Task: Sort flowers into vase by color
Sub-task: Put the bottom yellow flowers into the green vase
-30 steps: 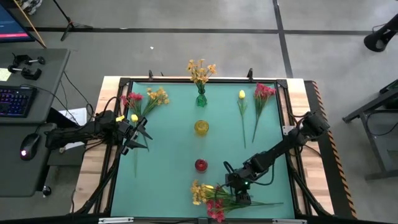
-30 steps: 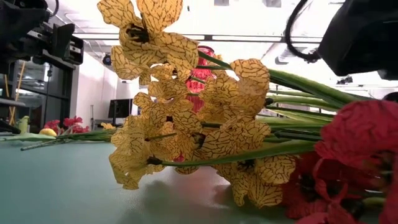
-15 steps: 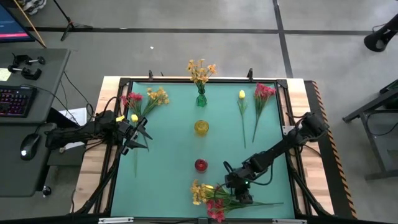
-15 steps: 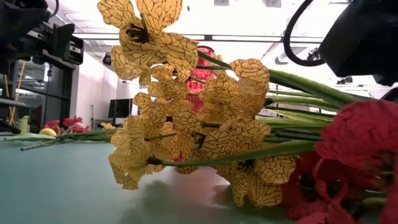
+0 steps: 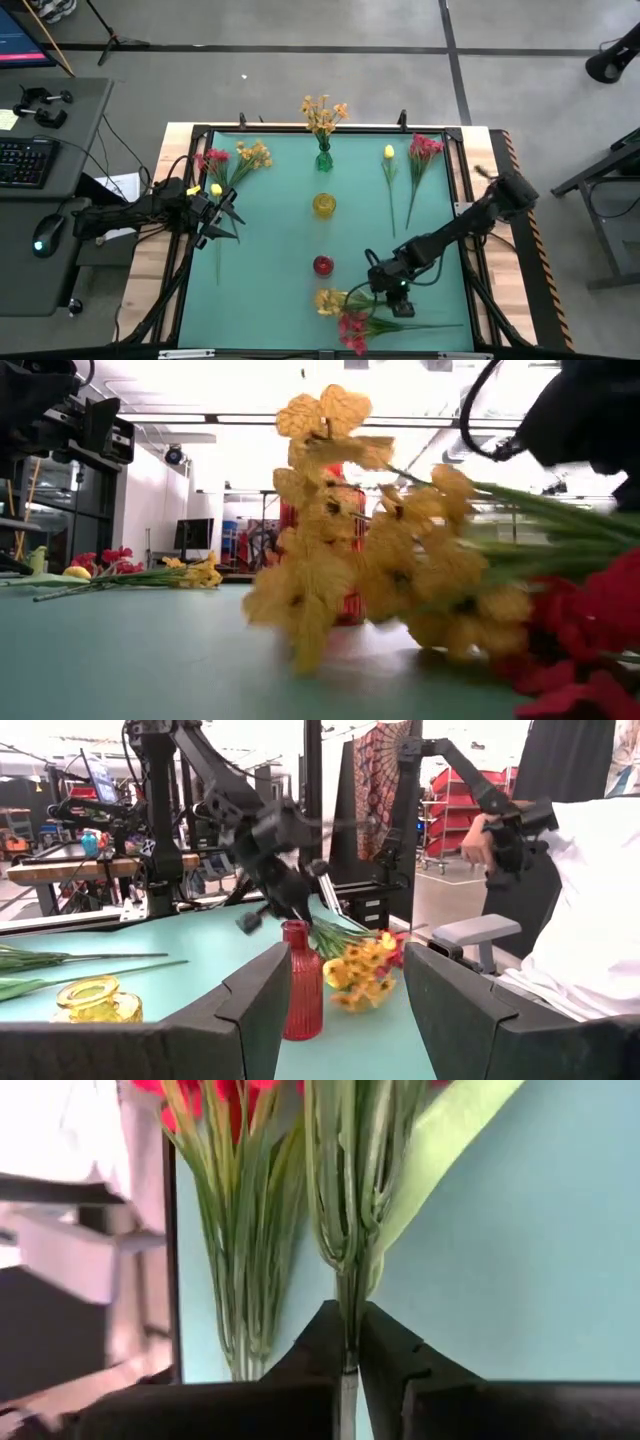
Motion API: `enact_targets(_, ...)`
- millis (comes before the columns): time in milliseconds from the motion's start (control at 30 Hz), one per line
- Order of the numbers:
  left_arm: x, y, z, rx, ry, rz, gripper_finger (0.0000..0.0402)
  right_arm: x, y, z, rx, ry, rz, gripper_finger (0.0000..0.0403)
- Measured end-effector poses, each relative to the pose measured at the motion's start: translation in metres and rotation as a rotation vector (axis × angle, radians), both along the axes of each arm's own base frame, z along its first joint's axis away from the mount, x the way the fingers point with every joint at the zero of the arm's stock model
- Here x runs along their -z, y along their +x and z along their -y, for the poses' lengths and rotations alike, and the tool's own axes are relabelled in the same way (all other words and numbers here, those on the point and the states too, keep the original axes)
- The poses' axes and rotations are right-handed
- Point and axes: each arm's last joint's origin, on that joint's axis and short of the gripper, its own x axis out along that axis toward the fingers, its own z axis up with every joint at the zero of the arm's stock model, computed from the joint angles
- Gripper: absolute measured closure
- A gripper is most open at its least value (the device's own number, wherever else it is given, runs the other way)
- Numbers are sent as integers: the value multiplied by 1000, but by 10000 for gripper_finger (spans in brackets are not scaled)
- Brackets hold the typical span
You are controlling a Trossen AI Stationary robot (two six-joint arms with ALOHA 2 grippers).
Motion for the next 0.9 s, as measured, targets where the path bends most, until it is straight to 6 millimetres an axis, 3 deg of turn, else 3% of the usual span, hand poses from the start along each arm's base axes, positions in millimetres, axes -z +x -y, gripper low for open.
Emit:
enact_targets(367, 0, 0, 0, 0, 0, 0, 218, -85, -22, 28, 89, -253, 504, 400)
enact_targets(533, 0, 0, 0, 0, 0, -1, 218, -109, -26, 40, 116, -507, 753, 401)
enact_targets(700, 0, 0, 0, 0, 0, 0, 218, -120, -8, 55, 121, -796, 942, 402)
enact_targets(900, 0, 0, 0, 0, 0, 0, 218, -121, 35, 90, 48, -775, 1134, 402)
